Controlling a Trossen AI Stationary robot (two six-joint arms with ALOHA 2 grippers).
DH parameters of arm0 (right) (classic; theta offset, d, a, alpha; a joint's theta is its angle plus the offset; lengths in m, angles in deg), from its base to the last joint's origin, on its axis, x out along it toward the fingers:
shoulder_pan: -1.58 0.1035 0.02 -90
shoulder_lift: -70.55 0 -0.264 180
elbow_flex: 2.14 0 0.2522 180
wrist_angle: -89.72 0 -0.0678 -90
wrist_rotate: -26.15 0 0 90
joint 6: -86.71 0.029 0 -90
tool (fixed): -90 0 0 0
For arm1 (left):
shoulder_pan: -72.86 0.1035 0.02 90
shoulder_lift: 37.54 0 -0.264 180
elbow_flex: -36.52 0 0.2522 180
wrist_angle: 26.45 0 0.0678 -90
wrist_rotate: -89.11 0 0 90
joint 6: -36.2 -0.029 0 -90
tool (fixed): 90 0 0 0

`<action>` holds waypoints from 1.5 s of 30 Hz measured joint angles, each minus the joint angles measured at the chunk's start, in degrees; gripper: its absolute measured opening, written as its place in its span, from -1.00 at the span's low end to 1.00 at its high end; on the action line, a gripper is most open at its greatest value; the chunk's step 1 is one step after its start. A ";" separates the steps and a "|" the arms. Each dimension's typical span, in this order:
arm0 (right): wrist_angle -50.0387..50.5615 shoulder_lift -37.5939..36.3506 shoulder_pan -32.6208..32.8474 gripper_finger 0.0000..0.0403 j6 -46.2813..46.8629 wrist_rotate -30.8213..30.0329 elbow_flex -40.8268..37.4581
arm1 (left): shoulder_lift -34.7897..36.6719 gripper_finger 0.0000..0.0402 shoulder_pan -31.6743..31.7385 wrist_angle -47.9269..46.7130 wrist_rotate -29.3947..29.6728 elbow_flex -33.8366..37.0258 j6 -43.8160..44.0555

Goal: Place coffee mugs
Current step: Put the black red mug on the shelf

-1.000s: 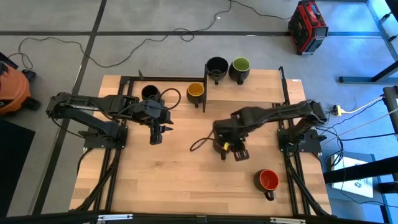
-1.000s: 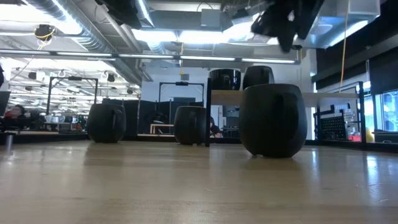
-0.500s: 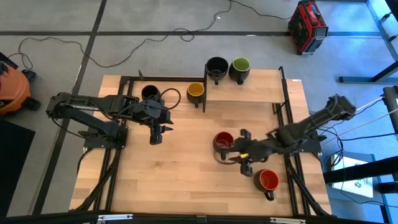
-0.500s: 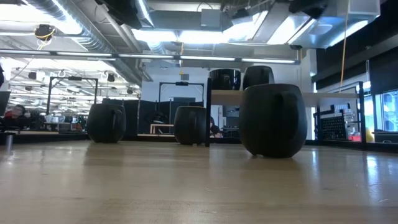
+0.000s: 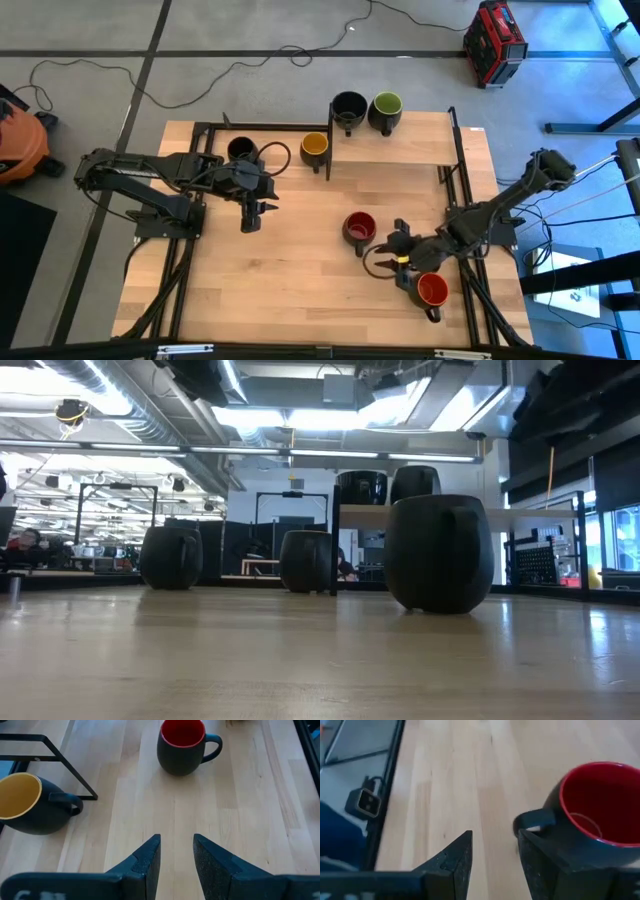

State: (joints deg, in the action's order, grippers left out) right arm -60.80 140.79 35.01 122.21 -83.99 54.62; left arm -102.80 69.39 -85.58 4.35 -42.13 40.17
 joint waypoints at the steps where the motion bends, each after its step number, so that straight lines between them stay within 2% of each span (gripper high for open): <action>1: -1.59 -0.03 0.14 -0.28 0.06 -0.36 -1.64 | 0.00 -0.45 0.01 -0.01 0.00 0.00 0.00; 8: -15.51 0.17 0.35 -0.28 -0.05 -3.62 -12.54 | 0.00 -0.45 0.00 0.00 -0.01 0.00 0.04; 14: -27.28 4.39 0.35 -0.28 -1.13 -4.39 -16.82 | -0.02 -0.45 0.01 -0.03 0.00 0.00 0.53; 21: -36.45 13.11 0.33 -0.28 -4.60 -7.33 -17.02 | -0.01 -0.45 0.01 -0.02 -0.01 0.00 1.64; 34: -50.90 22.79 0.33 -0.28 -7.12 -11.00 -17.08 | 0.00 -0.45 0.02 0.00 -0.01 0.00 1.62; 45: -67.68 32.52 0.31 -0.28 -9.22 -14.58 -17.07 | -0.02 -0.45 0.00 0.00 0.00 0.00 1.63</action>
State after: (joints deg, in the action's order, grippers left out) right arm -128.47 173.31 35.32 112.98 -98.57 37.55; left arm -102.82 69.39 -85.58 4.35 -42.13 41.80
